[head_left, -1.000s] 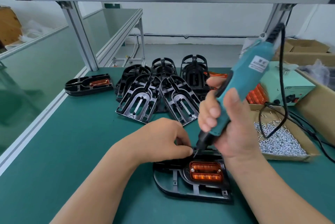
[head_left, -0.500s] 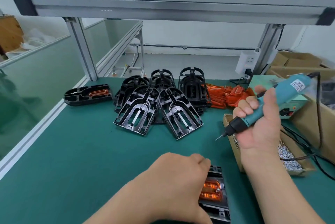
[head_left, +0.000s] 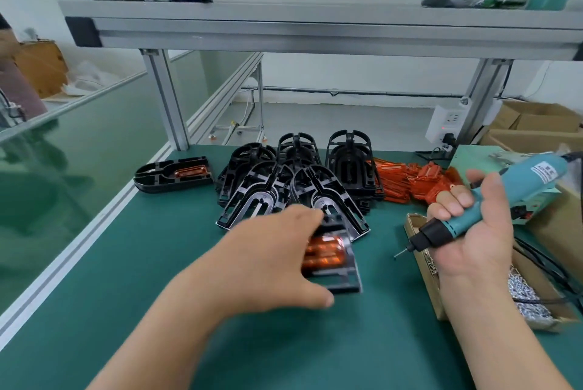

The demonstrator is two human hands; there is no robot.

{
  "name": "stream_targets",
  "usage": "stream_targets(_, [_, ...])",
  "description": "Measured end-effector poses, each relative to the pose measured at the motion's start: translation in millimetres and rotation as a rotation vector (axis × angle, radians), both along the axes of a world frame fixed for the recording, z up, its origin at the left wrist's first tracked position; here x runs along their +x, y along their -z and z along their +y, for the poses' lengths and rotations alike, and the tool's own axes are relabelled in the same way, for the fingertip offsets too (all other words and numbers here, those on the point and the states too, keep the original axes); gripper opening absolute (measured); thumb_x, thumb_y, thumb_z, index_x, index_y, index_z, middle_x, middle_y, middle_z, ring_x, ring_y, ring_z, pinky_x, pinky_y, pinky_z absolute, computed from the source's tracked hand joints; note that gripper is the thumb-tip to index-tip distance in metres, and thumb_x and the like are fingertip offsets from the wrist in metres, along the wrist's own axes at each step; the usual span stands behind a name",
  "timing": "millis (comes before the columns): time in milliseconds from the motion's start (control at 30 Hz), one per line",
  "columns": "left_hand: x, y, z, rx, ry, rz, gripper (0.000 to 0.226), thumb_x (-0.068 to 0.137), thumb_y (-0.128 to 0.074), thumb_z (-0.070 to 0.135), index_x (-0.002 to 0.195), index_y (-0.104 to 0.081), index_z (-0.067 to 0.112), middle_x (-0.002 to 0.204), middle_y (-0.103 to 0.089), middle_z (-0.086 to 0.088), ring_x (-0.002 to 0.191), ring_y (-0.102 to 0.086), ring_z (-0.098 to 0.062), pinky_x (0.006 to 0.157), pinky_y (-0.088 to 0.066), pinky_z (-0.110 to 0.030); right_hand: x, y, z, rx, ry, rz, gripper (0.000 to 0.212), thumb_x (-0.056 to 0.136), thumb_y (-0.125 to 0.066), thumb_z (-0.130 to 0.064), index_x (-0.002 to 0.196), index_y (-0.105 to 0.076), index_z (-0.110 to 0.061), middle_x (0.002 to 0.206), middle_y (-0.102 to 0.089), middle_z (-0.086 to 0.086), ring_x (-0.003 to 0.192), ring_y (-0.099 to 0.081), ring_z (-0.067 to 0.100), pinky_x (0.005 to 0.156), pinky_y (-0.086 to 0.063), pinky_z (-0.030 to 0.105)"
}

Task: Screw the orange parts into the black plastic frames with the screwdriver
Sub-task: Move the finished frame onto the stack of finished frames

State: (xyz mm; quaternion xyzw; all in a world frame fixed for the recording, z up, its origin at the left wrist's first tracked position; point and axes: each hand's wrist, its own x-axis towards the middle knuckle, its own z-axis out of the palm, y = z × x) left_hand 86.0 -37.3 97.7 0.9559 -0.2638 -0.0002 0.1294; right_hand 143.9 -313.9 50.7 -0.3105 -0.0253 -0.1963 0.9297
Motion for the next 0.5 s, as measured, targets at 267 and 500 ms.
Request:
stream_targets(267, [97.0, -12.4, 127.3, -0.040, -0.396, 0.081, 0.048, 0.058, -0.083, 0.061, 0.092, -0.058, 0.038, 0.083, -0.070, 0.012, 0.072, -0.067, -0.006, 0.067, -0.055, -0.032, 0.6, -0.1, 8.1, -0.041, -0.030, 0.008, 0.020, 0.110, -0.052, -0.038, 0.100, -0.062, -0.024, 0.070, -0.041, -0.010, 0.058, -0.038, 0.004, 0.054, -0.038, 0.016])
stream_targets(500, [154.9, 1.3, 194.4, 0.034, -0.531, 0.189, 0.059, 0.062, -0.092, 0.050, 0.107, -0.064, 0.024, 0.096, -0.073, 0.000, 0.086, -0.069, -0.021, 0.084, -0.058, -0.044, 0.1, 0.0, 9.8, -0.076, -0.046, 0.012, 0.019, 0.108, -0.052, -0.039, 0.102, -0.062, -0.024, 0.071, -0.041, -0.009, 0.058, -0.037, 0.004, 0.053, -0.038, 0.016])
